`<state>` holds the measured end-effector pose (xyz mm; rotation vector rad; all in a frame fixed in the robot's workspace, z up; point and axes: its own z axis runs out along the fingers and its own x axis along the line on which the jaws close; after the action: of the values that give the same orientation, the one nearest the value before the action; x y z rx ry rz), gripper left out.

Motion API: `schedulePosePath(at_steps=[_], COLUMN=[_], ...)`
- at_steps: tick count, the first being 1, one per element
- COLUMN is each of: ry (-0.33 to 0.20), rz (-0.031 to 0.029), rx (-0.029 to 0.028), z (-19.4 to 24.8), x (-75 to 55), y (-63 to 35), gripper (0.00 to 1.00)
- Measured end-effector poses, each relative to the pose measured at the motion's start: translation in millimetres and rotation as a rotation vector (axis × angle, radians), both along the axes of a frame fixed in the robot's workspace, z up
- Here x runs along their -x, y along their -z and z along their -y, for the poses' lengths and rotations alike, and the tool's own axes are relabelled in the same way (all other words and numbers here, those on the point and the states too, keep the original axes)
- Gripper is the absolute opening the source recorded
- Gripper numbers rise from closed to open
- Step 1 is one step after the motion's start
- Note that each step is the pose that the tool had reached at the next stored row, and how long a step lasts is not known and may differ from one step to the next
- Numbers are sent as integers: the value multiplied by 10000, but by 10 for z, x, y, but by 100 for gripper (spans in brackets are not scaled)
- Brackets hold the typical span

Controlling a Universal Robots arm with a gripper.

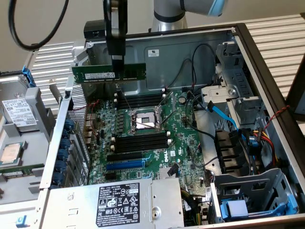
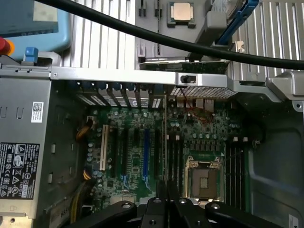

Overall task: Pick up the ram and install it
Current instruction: 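Pick up the ram and move it above insertion slot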

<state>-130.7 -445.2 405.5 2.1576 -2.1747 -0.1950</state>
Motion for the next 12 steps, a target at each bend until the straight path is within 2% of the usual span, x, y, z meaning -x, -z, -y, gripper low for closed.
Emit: schedulePosePath(at_steps=[6,12], ry=[-17,-25], rz=[35,39], rx=[-3,-3], z=[-14,-14], x=[-185,-211], y=[1,1], gripper=[12,12])
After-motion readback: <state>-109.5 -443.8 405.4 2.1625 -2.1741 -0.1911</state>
